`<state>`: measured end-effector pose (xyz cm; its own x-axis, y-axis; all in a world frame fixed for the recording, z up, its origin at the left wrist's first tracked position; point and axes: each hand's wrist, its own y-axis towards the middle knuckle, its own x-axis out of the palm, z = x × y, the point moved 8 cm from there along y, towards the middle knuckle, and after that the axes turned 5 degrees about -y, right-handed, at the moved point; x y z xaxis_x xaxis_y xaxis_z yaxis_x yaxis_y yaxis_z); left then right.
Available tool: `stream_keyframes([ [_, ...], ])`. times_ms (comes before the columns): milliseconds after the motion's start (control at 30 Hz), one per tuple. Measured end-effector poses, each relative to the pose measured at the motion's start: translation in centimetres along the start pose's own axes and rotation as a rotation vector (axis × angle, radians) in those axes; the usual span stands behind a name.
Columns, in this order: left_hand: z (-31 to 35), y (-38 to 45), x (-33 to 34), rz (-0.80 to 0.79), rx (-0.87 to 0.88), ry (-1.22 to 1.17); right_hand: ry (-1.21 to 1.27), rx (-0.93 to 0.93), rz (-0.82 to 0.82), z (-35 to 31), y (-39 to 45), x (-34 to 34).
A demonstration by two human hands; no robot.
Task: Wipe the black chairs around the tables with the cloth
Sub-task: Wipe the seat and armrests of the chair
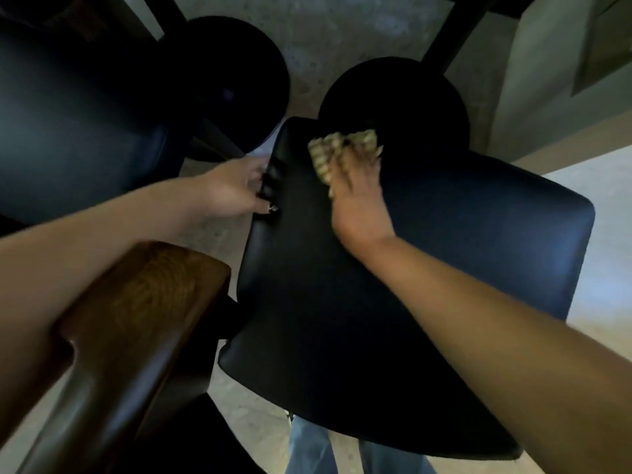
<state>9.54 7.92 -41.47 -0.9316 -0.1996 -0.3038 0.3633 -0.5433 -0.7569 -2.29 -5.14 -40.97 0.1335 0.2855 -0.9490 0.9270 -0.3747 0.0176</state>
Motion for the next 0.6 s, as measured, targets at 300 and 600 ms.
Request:
stream_keyframes([
  [300,5.3,2.0,4.8,-0.103,-0.215,0.863,-0.080,-0.142,-0.109,0.3,0.9,-0.1],
  [600,6.4,2.1,7.9,0.103,-0.289,0.714,0.006,0.224,-0.012,9.1,-1.4,-2.9],
])
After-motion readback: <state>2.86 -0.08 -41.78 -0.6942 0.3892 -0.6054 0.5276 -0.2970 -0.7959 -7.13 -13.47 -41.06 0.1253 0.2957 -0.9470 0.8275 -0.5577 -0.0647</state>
